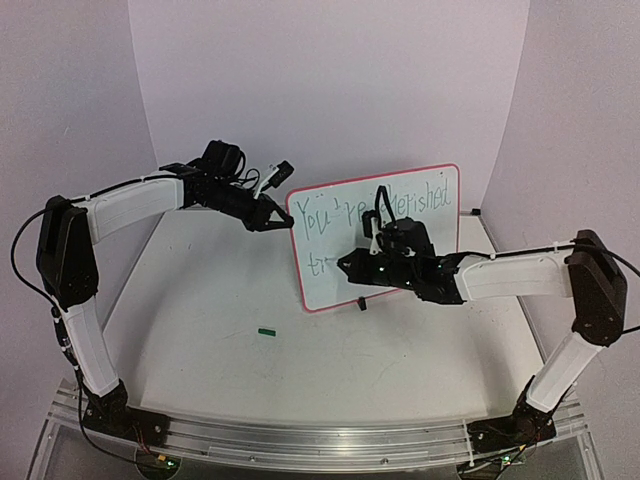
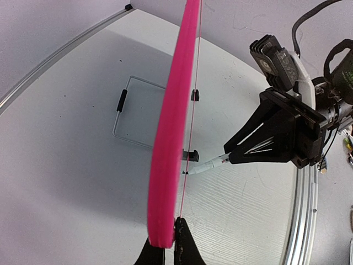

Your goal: Write a sentence on the whiteboard

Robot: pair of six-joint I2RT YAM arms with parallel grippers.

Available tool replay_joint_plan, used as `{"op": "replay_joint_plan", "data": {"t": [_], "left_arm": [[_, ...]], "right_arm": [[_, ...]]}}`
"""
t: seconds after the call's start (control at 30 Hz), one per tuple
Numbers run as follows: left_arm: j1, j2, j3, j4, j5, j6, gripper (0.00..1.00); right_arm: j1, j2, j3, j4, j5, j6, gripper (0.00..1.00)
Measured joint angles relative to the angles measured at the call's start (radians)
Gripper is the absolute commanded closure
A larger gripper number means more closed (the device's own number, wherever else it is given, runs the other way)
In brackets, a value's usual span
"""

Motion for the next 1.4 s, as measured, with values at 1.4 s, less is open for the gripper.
{"op": "replay_joint_plan", "data": {"t": [1.4], "left_arm": [[0.000, 0.000, 0.000, 0.000, 0.000, 0.000, 1.00]], "right_arm": [[0.000, 0.002, 0.000, 0.031, 0.013, 0.007, 1.00]]}}
